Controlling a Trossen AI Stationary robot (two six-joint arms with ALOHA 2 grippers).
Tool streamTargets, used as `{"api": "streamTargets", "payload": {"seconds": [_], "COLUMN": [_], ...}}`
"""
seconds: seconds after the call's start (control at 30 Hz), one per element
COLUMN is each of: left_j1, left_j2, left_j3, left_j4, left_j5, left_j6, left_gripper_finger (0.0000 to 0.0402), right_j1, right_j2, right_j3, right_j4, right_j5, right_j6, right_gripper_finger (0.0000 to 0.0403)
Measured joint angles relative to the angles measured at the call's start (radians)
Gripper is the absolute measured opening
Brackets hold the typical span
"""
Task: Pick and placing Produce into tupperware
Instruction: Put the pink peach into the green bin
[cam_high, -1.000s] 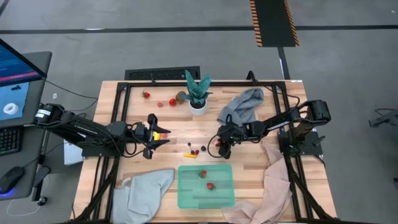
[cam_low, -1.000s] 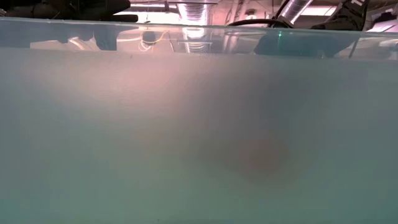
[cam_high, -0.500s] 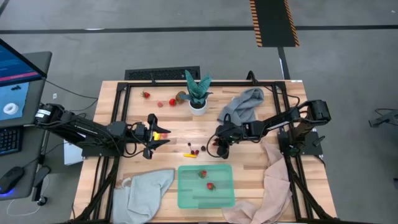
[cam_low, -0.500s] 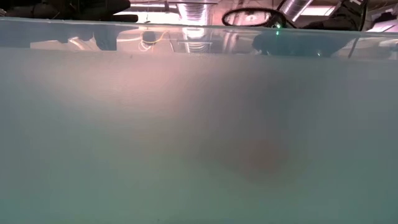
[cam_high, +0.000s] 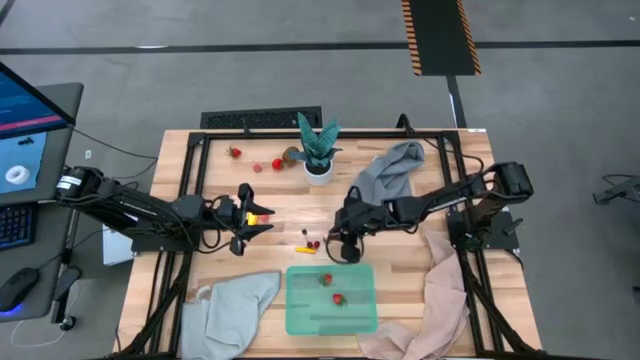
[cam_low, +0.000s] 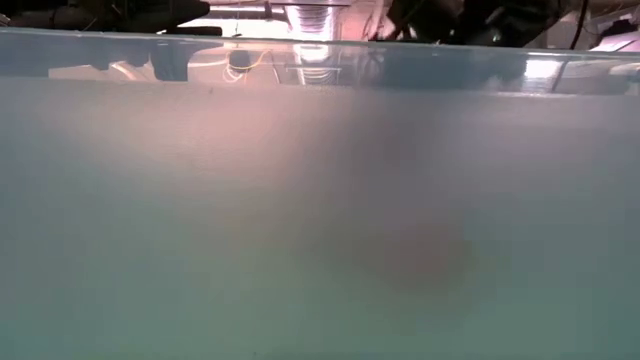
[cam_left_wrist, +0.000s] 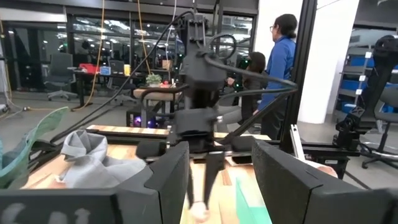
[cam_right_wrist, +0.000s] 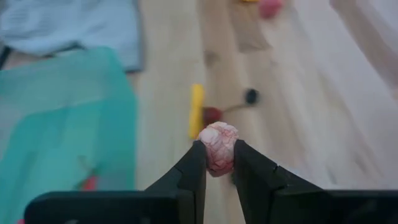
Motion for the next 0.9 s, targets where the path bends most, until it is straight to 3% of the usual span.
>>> {"api": "streamTargets", "payload": {"seconds": [0.43,0.7,0.9], "left_j1": [0.0,0.0,0.0], "left_j2": [0.0,0.0,0.0], "left_j3": [0.0,0.0,0.0], "left_j4": [-0.001,-0.042,-0.07], "left_j5": [0.0,-0.006,-0.007], "left_j6": [-0.014,-0.021,-0.023], "left_gripper_finger": [0.0167,0.0167,0.0167], "right_j1": [0.212,0.312,0.335], "right_j2": [0.0,0.0,0.0], "right_j3": [0.037,0.037,0.037], "right_j4": [-0.003,0.001,-0.053], "right_j5": [0.001,0.01,0.084], "right_j6": [0.009,0.128,0.221], "right_gripper_finger": [0.0093,0.0093,0.0094]}}
